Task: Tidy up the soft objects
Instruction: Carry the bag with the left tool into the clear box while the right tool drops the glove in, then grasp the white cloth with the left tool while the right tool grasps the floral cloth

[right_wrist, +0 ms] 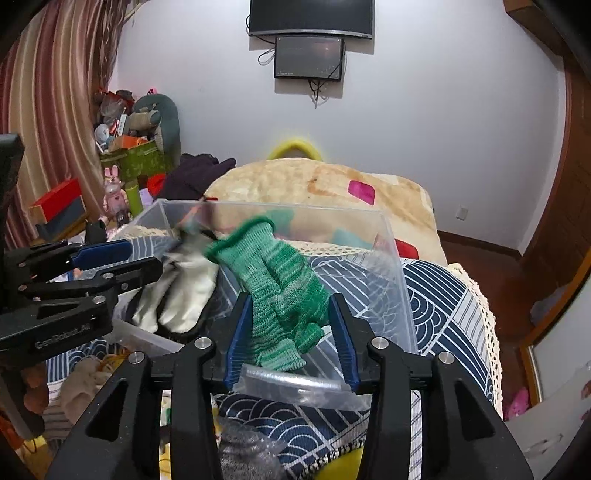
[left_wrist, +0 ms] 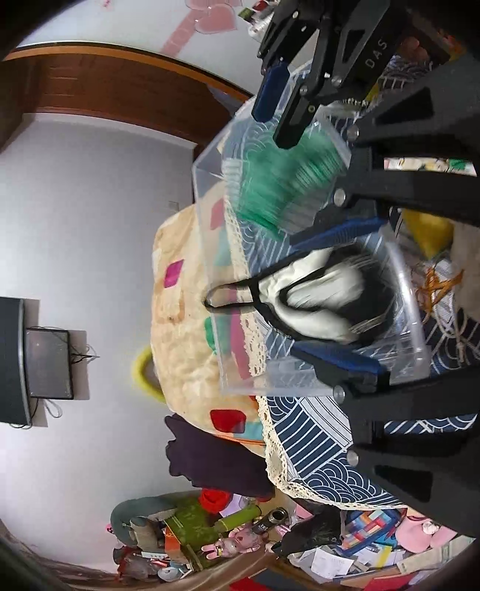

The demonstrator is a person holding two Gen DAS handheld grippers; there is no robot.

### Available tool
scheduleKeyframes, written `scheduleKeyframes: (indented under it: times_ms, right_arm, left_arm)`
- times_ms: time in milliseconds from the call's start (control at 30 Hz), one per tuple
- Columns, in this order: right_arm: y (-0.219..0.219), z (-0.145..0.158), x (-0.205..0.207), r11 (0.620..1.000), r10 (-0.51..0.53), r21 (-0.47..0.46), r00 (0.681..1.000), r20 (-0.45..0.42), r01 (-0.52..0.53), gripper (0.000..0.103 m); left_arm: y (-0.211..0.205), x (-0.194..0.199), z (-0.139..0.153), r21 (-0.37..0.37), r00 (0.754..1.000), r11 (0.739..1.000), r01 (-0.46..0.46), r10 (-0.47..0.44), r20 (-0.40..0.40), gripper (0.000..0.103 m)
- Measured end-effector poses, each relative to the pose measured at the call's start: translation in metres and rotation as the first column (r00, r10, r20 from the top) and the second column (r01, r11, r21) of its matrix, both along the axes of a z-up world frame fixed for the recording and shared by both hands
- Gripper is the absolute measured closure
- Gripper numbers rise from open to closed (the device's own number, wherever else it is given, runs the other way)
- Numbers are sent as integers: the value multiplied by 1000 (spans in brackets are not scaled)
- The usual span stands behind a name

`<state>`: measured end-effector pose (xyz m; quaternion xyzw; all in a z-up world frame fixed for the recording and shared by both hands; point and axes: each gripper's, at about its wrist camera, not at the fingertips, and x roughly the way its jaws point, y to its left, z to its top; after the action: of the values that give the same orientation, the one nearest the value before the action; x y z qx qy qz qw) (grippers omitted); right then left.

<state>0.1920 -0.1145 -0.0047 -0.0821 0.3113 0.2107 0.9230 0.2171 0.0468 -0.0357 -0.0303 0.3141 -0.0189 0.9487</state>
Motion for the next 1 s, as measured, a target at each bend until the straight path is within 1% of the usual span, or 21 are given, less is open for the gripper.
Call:
scheduleKeyframes:
  times_ms: [167,200,267,300,433,500,567,600,800,900,1000]
  right_arm:
    - [-2,12,-13,1000,3,20,999,33,-4,62]
    - [-4,16,-16,1000,2,26,999,46,-3,60]
    - [-8,21,-22,999,0,45,998,67,-3,51]
    - [-11,26,-26,998,-5,60,997,83,0,49]
    - [-16,39,-36,996,-8,94,993,118,-4,48]
    - [-18,43,-43,995,-10,104,991,136,-5,47]
    - [-21,47,-52,993,-10,115,988,156,-8,44]
    - [-22,48,-56,992,-7,122,987,163,-13,44]
    - [-27,40,-77,989,15,145,987,163,-39,43]
    - [-26,30,-82,989,21,143,988,152,-43,43]
    - [-20,18,-82,991,31,124,991,130,-47,43]
  left_arm:
    - [-4,-21,16,21,998,1000,5,-6,55,43]
    - [-3,-23,19,21,998,1000,5,-6,65,42]
    - [-2,-33,26,10,996,1000,-1,0,90,36]
    - [-1,-38,28,0,995,1000,-8,8,100,36]
    - [1,-55,34,-8,991,1000,-21,21,129,33]
    - [0,-64,36,1,989,1000,-29,29,147,29]
    - [0,-74,38,7,985,999,-32,31,167,23]
    - [1,-79,38,9,984,1000,-30,28,173,21]
    - [-6,-101,26,68,983,997,-24,11,182,16]
    - [-8,-107,14,68,986,998,-16,5,164,15]
    - [-6,-109,0,51,991,999,-11,4,133,15]
